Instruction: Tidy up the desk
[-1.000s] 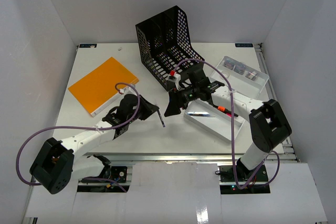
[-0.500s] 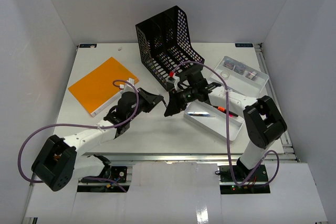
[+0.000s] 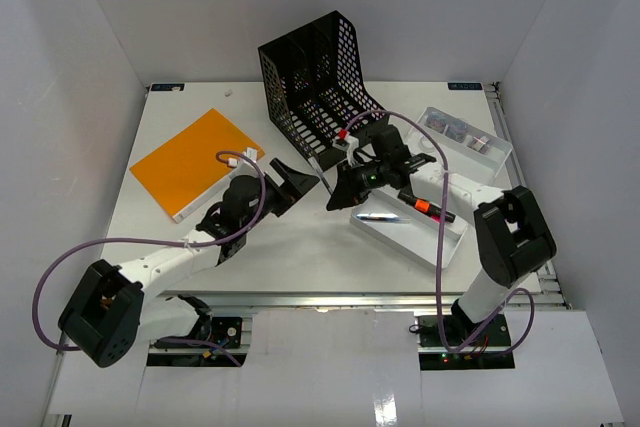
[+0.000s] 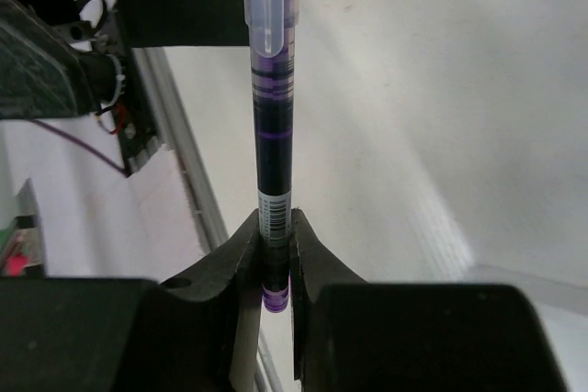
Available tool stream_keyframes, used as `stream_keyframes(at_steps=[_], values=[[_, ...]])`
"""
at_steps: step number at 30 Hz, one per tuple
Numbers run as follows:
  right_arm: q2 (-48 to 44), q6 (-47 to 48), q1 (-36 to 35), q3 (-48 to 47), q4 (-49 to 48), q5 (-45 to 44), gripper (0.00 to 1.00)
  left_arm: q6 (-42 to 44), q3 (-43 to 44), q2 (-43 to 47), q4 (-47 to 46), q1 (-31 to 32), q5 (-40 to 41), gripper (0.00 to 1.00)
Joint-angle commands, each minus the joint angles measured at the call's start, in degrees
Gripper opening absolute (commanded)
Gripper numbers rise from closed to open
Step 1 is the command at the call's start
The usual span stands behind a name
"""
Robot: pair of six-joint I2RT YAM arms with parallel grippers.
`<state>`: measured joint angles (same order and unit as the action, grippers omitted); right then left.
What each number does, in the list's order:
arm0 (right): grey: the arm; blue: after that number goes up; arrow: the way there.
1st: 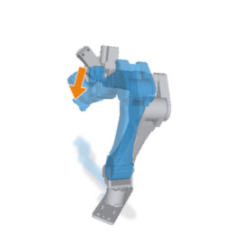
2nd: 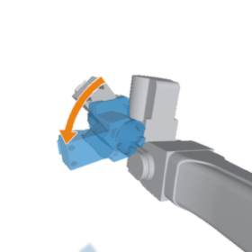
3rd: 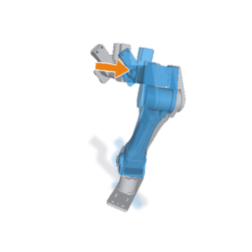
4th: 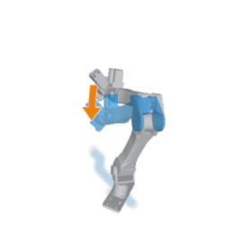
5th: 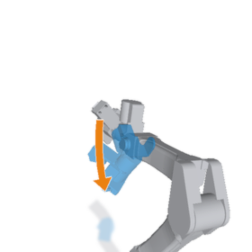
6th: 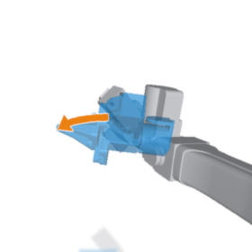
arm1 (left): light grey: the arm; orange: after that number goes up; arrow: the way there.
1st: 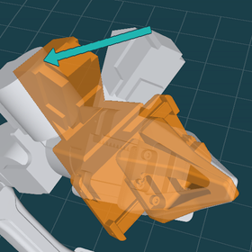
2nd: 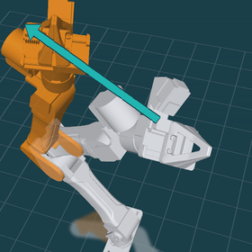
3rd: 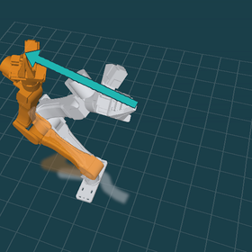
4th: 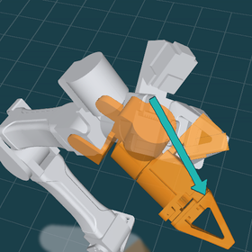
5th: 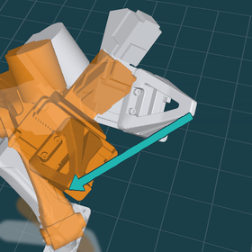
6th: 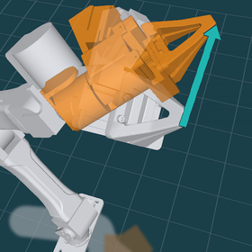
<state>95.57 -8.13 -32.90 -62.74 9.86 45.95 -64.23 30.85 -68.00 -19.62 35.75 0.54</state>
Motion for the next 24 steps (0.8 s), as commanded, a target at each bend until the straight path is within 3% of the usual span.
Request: stream_keyframes(at_steps=[1, 6, 10, 12, 20, 22, 24], values=[[-7.7, 10.1, 3.2, 1.3, 6.7, -9.2, 0.08, 9.7, 2.8, 6.0, 5.2, 0.0, 0.4, 0.98], [-14.7, 26.2, 4.2, 3.1, 19.2, -22.2, 0.08, 20.2, 3.2, 12.5, 16.8, -0.2, 5.3, 0.98], [-17.5, 40.1, 5.0, 4.2, 30.1, -31.1, 0.08, 34.2, 5.6, 13.0, 27.3, -0.7, 9.2, 0.98], [-20.1, 44.8, 5.5, 9.4, 31.4, -34.2, 0.08, 41.4, 7.4, 11.8, 31.6, -0.8, 10.6, 0.98], [-26.5, 49.8, 6.8, 18.8, 30.6, -41.3, 0.11, 60.6, 11.0, 5.4, 33.3, -0.9, 21.3, 0.98], [-27.3, 50.7, 7.3, 20.0, 30.5, -41.7, 0.18, 63.4, 9.9, 5.1, 31.1, -1.2, 22.6, 0.98], [-27.7, 51.6, 8.1, 20.8, 30.4, -42.5, 0.34, 66.7, 8.4, 5.3, 27.3, -2.0, 22.4, 0.98]])
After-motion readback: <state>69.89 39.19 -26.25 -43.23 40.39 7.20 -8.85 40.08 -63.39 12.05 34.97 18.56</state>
